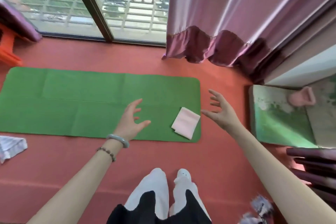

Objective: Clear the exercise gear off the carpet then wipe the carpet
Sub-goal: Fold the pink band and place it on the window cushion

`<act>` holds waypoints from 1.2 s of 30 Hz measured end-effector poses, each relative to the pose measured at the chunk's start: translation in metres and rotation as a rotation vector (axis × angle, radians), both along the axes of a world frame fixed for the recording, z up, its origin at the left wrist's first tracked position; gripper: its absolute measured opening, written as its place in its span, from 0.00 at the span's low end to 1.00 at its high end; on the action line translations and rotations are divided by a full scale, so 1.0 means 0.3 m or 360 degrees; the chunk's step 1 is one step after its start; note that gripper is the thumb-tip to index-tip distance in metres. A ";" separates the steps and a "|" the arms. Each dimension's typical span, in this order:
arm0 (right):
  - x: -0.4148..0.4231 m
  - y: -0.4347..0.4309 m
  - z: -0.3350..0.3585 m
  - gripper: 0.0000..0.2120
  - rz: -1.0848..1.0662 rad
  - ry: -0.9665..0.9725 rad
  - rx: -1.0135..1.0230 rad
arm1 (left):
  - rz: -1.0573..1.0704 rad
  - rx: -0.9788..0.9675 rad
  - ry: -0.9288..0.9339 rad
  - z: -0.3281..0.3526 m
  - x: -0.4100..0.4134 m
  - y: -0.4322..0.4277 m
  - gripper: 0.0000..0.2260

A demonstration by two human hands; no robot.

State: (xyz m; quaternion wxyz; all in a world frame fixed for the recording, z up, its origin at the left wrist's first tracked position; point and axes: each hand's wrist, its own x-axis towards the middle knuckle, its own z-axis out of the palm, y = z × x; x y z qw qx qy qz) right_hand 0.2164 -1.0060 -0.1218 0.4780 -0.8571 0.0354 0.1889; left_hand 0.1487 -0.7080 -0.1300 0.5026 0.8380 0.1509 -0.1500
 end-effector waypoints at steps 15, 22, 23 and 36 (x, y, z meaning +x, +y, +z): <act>0.087 -0.133 -1.504 0.34 0.0308 0.0146 -0.0430 | -0.0798 0.0560 0.0243 -1.573 0.208 -0.244 0.34; 0.150 -0.079 -2.122 0.34 0.0797 0.0111 -0.0628 | -0.1457 0.0878 -0.0007 -2.197 0.326 -0.272 0.31; 0.147 -0.075 -2.182 0.34 0.0833 0.0104 -0.0651 | -0.1502 0.0896 -0.0051 -2.259 0.341 -0.274 0.31; -0.014 -0.031 -2.490 0.36 0.1095 -0.0185 -0.1186 | -0.1553 0.0730 -0.0965 -2.578 0.328 -0.305 0.10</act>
